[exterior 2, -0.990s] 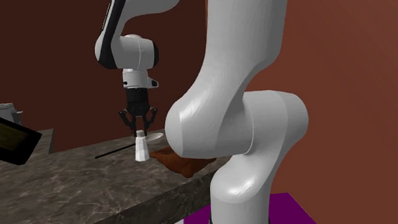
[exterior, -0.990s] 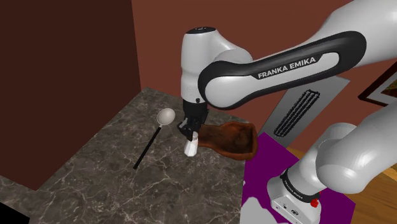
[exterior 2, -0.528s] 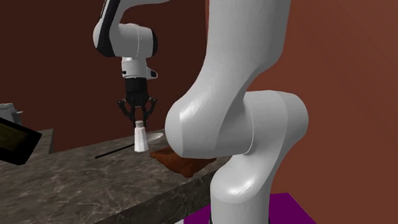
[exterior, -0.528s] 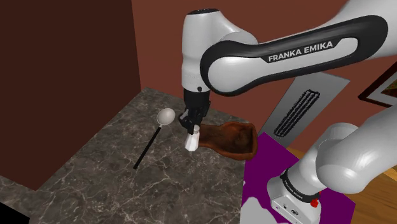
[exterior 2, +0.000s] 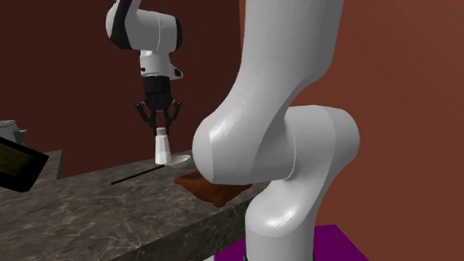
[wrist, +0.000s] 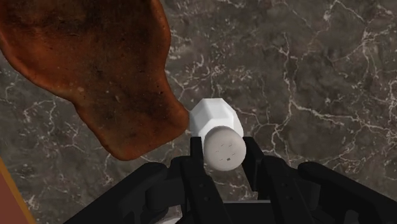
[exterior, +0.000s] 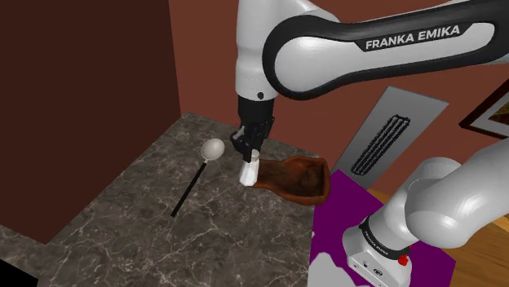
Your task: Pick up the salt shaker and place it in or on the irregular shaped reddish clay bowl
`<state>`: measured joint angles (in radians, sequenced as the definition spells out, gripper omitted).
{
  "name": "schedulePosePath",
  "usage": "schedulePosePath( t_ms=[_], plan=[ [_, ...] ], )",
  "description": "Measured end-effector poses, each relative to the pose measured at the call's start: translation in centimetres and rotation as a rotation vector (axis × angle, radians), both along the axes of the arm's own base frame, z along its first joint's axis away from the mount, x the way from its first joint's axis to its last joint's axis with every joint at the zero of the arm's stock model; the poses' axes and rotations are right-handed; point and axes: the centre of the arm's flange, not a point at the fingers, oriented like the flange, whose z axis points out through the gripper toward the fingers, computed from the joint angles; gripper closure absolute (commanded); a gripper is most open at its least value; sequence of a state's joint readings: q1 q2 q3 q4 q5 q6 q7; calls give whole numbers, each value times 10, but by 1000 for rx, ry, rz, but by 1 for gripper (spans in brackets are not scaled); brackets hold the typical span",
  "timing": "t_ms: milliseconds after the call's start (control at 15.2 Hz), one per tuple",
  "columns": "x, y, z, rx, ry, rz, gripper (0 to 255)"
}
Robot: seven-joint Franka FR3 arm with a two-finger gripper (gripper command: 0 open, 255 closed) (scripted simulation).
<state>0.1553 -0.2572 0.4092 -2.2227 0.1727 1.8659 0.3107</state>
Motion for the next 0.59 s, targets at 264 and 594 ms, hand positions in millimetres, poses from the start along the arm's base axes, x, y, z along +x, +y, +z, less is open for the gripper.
schedulePosePath(
  t_ms=[264, 594],
  plan=[
    [0, 2, 21, 0, 0, 0, 255],
    [1, 0, 48, 0, 0, 0, 255]
  ],
)
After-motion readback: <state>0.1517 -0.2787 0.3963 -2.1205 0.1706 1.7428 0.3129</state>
